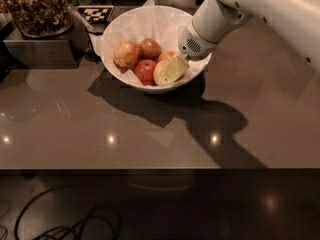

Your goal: Pick apple from white bowl

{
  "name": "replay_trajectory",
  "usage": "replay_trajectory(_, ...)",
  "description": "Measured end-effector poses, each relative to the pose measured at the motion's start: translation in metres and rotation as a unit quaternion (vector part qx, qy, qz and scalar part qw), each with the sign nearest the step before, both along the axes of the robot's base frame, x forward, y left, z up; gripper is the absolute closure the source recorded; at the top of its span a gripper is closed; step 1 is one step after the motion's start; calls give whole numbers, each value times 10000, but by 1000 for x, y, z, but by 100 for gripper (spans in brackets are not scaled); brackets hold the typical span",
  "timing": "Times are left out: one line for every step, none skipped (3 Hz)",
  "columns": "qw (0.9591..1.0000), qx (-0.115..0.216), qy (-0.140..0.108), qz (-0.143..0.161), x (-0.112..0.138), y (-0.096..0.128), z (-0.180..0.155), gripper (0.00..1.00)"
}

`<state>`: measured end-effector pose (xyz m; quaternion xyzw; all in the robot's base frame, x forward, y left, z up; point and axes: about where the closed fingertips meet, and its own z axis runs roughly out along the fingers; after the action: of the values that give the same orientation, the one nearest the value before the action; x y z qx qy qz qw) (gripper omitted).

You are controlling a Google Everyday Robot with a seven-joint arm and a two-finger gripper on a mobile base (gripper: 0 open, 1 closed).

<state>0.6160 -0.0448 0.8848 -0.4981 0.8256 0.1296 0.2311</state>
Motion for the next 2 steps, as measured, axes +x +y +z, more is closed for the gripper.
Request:
replay_trajectory(10000,-13,71,-11,2,0,-4,49)
replay_trajectory(9999,-43,139,0,4,1,-10,72)
